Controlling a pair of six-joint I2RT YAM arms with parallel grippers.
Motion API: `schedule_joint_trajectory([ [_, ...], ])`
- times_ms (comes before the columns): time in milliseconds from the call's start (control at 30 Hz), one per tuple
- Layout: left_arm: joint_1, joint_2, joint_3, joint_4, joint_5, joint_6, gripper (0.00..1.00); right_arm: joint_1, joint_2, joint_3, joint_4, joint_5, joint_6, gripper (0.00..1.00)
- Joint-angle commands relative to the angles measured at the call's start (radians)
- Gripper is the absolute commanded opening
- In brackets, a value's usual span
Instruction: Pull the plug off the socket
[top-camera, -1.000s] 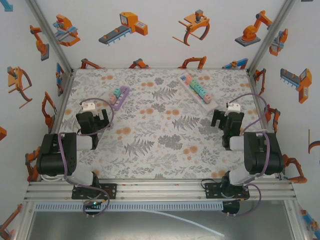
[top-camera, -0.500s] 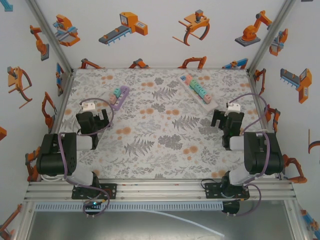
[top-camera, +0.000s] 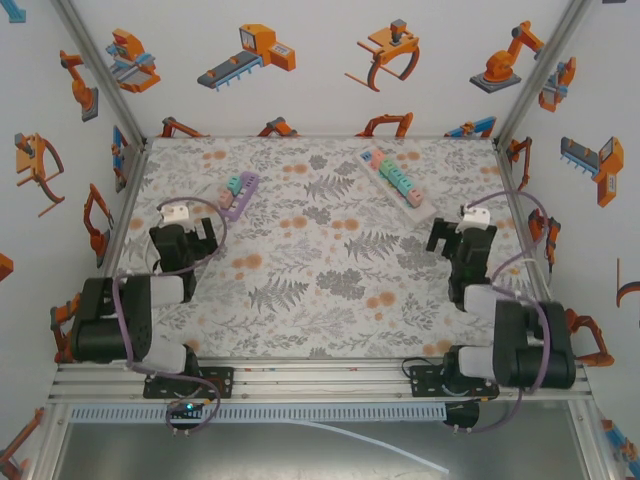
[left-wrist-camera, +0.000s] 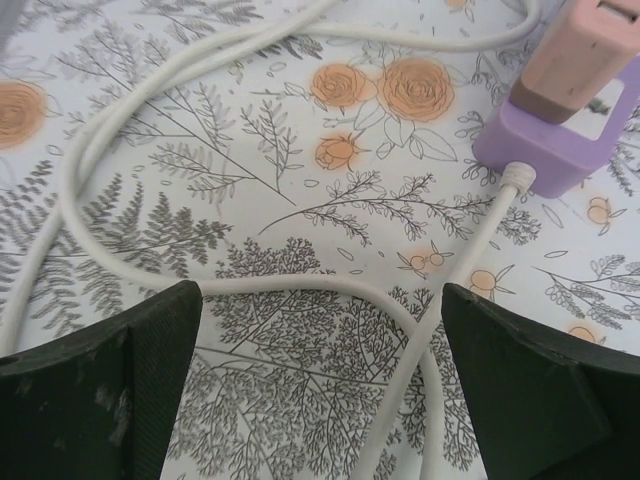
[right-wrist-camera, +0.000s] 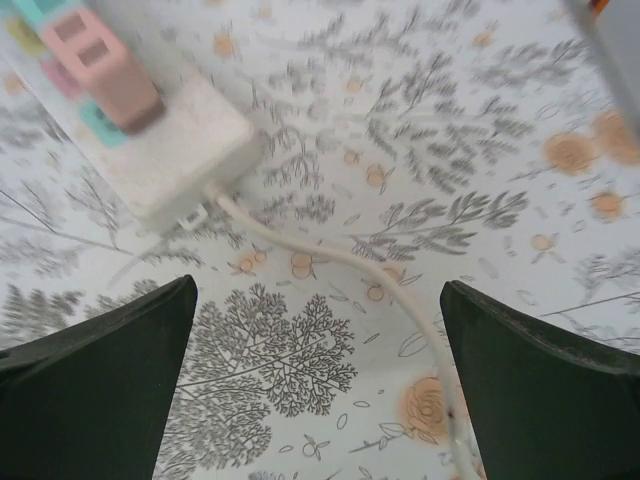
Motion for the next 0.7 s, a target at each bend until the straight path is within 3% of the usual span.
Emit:
schedule_joint_trajectory([
  [0, -0.030, -0.213, -0.013, -0.120, -0.070, -0.019, 0.97, 0.007, -0.215, 0.056, -0.274, 0.034, 0.115, 0.99],
  [167, -0.111, -0.545, 0.071, -0.524, -0.013, -0.120, 0.97, 0.014, -0.334, 0.221, -0.606, -0.188, 0.183, 0.97],
  [333, -0.258, -0.671, 0.201, -0.774, 0.190, -0.148, 0.97, 0.101, -0.164, 0.491, -0.850, -0.316, 0.155, 0.97],
  [467, -0.441, -0.696, 0.267, -0.846, 0.336, -0.067, 0.97, 0.184, 0.095, 0.790, -1.060, -0.258, 0.089, 0.97],
  [667, -0.677, -0.703, 0.294, -0.858, 0.526, 0.058, 0.97, 0.194, 0.529, 1.242, -1.274, -0.094, 0.001, 0.99],
])
